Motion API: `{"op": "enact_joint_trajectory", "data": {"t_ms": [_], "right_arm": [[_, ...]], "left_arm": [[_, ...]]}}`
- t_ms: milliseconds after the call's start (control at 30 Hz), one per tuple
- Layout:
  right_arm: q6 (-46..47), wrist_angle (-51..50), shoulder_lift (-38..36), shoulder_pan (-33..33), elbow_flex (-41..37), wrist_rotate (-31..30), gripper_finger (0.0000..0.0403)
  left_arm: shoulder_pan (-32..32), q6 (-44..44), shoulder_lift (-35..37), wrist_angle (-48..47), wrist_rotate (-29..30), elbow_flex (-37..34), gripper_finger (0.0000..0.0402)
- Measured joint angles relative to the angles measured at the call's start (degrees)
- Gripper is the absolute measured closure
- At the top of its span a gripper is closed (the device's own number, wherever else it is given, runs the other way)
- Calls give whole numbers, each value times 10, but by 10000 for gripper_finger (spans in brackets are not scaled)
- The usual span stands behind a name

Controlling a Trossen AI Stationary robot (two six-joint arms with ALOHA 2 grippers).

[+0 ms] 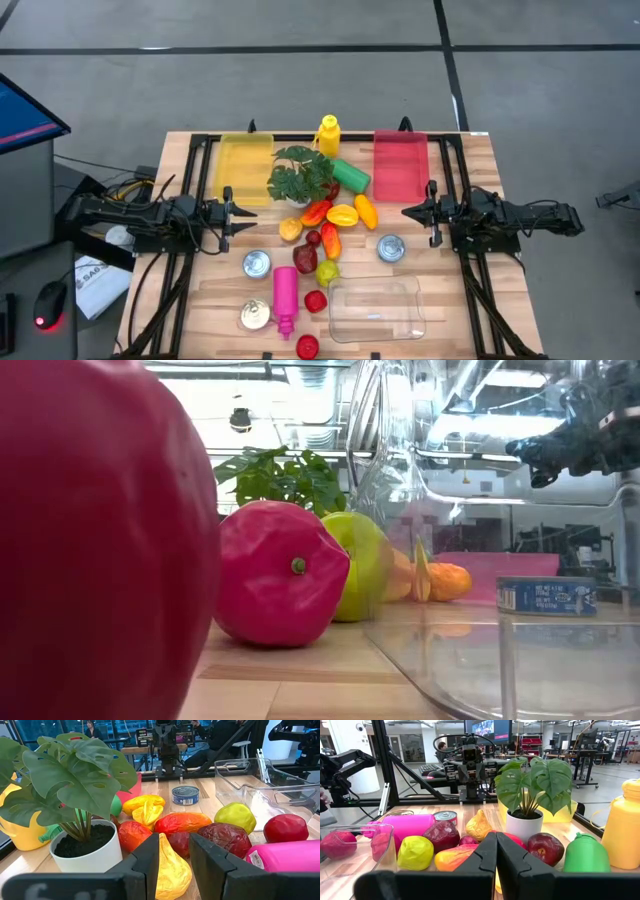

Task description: Pick & Place Food Item

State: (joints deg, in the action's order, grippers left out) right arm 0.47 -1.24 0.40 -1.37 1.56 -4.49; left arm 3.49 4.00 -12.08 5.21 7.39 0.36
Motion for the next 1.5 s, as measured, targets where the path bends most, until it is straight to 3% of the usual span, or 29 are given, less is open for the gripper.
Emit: {"op": "enact_joint_trajectory", "data": {"t_ms": [233,400,800,1067,1500], "right_arm": [[0,0,0,0,0,0,403],[-51,2,0,6,0,-18,403],[-43,8,0,7,0,-20,403],[147,11,0,7,0,-17,403],[156,9,0,7,0,-16,403]], "left_arm": [[0,0,0,4,0,0,307],[0,0,0,4,0,0,307],[0,0,0,5,0,0,307],[0,0,0,26,0,0,307],[0,0,0,67,0,0,307]]}}
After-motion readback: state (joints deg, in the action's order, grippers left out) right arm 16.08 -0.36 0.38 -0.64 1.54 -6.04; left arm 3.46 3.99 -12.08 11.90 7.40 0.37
